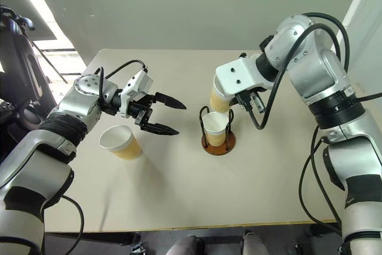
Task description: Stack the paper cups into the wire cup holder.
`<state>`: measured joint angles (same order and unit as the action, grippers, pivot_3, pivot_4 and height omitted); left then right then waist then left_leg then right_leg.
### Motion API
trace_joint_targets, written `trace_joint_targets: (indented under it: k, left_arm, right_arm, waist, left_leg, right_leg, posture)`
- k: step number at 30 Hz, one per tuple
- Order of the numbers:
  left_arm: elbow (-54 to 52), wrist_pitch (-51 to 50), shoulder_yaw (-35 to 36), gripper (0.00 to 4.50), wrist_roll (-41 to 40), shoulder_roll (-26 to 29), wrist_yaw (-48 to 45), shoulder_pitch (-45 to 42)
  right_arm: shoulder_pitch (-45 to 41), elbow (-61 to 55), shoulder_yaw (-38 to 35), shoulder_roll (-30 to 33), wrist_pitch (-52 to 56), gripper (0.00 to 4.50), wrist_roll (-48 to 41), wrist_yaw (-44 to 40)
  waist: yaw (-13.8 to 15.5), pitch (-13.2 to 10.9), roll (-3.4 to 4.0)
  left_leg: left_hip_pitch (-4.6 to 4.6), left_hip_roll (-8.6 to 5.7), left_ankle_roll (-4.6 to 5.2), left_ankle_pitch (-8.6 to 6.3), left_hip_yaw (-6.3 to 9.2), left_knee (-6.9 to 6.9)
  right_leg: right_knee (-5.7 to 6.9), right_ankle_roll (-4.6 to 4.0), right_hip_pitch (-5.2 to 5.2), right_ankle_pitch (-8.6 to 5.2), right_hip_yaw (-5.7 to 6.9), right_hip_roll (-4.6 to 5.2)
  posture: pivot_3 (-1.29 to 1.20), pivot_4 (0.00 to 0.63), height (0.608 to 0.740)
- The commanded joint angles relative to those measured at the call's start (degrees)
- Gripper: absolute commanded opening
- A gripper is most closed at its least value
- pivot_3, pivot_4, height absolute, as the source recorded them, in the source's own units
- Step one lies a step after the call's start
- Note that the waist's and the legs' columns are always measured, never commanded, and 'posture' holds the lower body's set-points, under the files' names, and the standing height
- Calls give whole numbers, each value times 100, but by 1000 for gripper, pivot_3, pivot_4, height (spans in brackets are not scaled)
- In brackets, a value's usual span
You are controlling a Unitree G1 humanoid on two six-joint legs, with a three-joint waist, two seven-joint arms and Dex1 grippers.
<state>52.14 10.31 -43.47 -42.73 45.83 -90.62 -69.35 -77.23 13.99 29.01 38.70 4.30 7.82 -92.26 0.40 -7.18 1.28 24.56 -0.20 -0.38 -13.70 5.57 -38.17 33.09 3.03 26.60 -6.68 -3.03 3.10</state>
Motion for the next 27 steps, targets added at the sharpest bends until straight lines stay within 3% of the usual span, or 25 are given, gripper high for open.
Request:
trace_joint_targets:
  k: [1,27]
  left_arm:
    - [-47,97,19,4500,-93,47,-188,-81]
    - [-461,-121,2,4500,-224,193,-188,-73]
  right_arm:
    - [-268,-162,6,-79,28,29,-98,-24]
    - [313,-710,397,53,18,29,-221,-24]
  waist:
    - [0,0,0]
    - [0,1,-1]
  left_leg:
    - [1,0,-1,1,0,0]
    - [0,1,-4,4,0,-2]
  right_leg:
    - [1,0,1,0,0,-1]
    - [6,-6,2,1,1,-1]
  posture:
    - [0,150,740]
    - [0,150,740]
